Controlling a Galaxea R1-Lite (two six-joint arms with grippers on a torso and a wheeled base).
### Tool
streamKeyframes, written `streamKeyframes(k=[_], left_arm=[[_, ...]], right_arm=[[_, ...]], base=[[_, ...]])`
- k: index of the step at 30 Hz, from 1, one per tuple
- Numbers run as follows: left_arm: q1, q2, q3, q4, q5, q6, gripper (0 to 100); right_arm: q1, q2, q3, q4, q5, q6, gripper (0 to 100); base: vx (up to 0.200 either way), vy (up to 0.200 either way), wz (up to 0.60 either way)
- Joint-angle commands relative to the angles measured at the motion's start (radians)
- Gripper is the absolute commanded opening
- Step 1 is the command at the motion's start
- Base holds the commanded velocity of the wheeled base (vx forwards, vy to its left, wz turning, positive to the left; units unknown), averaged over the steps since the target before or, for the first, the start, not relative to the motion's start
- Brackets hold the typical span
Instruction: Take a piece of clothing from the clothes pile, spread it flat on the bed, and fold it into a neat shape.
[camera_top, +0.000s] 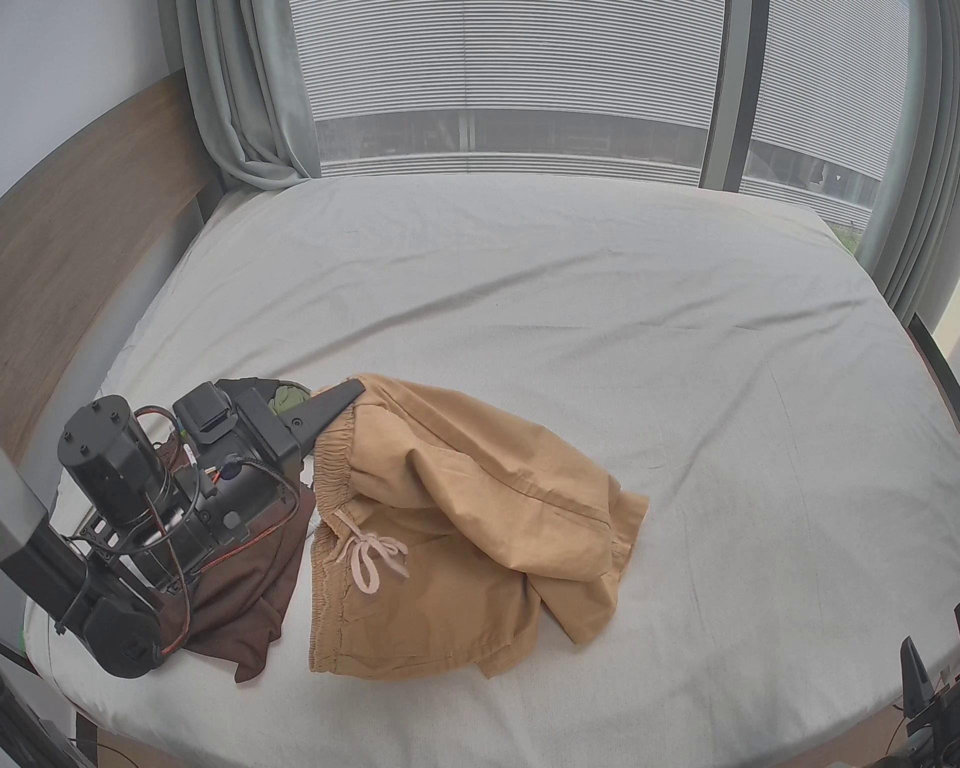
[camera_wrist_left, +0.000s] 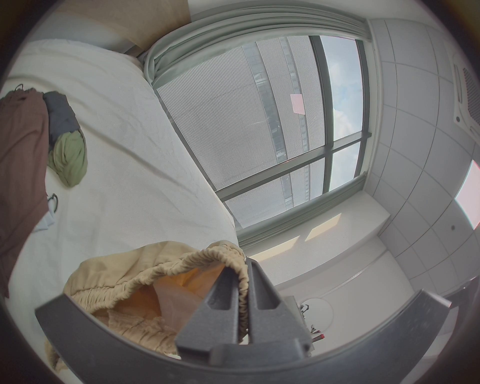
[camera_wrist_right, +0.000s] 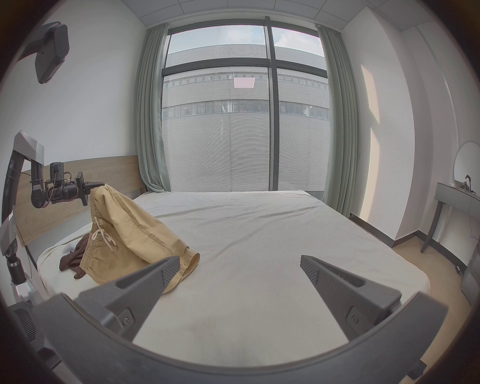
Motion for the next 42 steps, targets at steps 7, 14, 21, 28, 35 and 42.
streamKeyframes(k=[7,14,21,28,35,42], left_arm=[[0.090,0.013,0.076,0.001,-0.046,0.089,0],[0.145,0.072,0.093,0.001,-0.046,0.173,0],[0.216,0.142,0.108,0.001,-0.046,0.263,0],[0.249,0.248,0.102,-0.002,-0.041,0.389,0],[0.255,0.268,0.094,-0.002,-0.036,0.398,0],[0.254,0.270,0.094,-0.002,-0.035,0.400,0]], right_arm=[[0.001,-0.016,0.018,-0.001,0.000,-0.002,100],[0.001,-0.016,0.018,-0.001,0.000,-0.004,100],[0.001,-0.016,0.018,-0.001,0.001,-0.005,100],[0.001,-0.016,0.018,-0.002,0.001,-0.005,100],[0.001,-0.016,0.018,-0.002,0.001,-0.005,100],[0.001,-0.016,0.018,-0.001,0.000,0.001,100]], base=[[0.000,0.000,0.00],[0.000,0.000,0.00],[0.000,0.000,0.00],[0.000,0.000,0.00],[0.000,0.000,0.00],[0.000,0.000,0.00]])
